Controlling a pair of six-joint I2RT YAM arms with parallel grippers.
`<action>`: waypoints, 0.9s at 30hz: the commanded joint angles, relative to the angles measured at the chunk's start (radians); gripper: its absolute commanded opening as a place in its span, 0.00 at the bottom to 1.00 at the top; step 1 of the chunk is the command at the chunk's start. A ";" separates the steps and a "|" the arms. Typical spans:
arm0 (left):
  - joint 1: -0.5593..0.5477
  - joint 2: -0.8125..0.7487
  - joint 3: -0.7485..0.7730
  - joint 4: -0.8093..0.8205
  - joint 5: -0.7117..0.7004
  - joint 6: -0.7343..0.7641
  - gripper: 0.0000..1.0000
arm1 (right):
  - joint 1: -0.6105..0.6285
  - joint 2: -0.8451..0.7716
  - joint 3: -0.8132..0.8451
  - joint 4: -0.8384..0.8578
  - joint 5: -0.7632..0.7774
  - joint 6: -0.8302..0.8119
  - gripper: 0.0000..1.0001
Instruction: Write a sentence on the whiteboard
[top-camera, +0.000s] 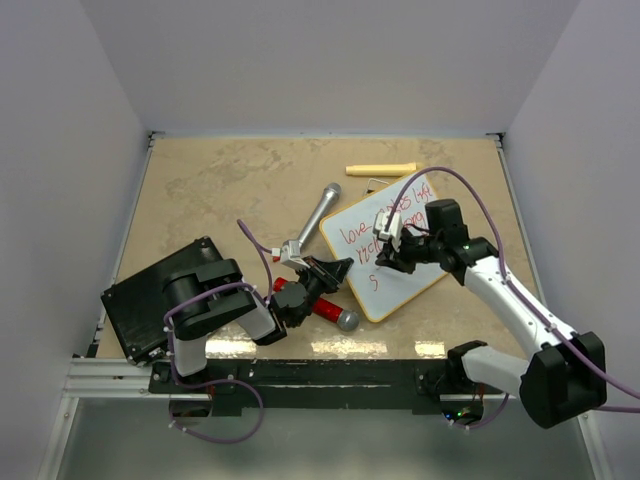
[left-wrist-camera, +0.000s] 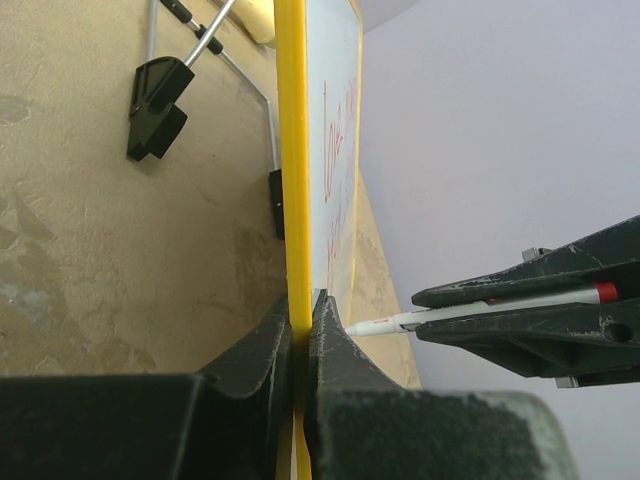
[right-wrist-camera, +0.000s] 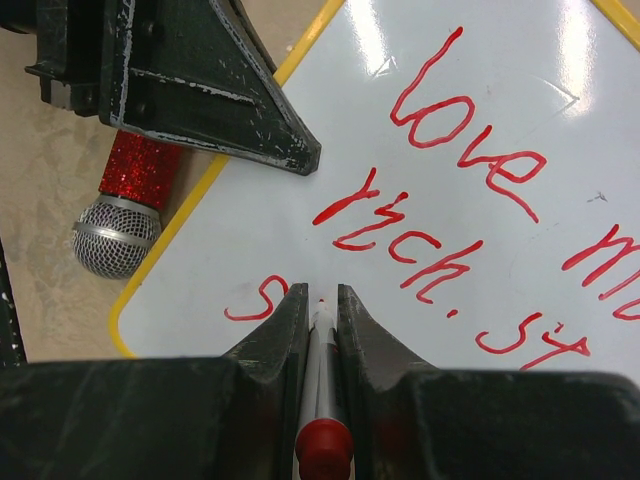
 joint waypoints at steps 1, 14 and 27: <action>0.005 0.007 -0.025 0.175 -0.024 0.118 0.00 | 0.004 -0.069 0.020 -0.007 -0.024 0.007 0.00; 0.005 0.004 -0.019 0.172 -0.021 0.121 0.00 | 0.005 0.010 0.039 -0.081 -0.044 -0.065 0.00; 0.004 0.010 -0.020 0.175 -0.021 0.120 0.00 | 0.004 0.005 0.025 -0.026 0.043 -0.010 0.00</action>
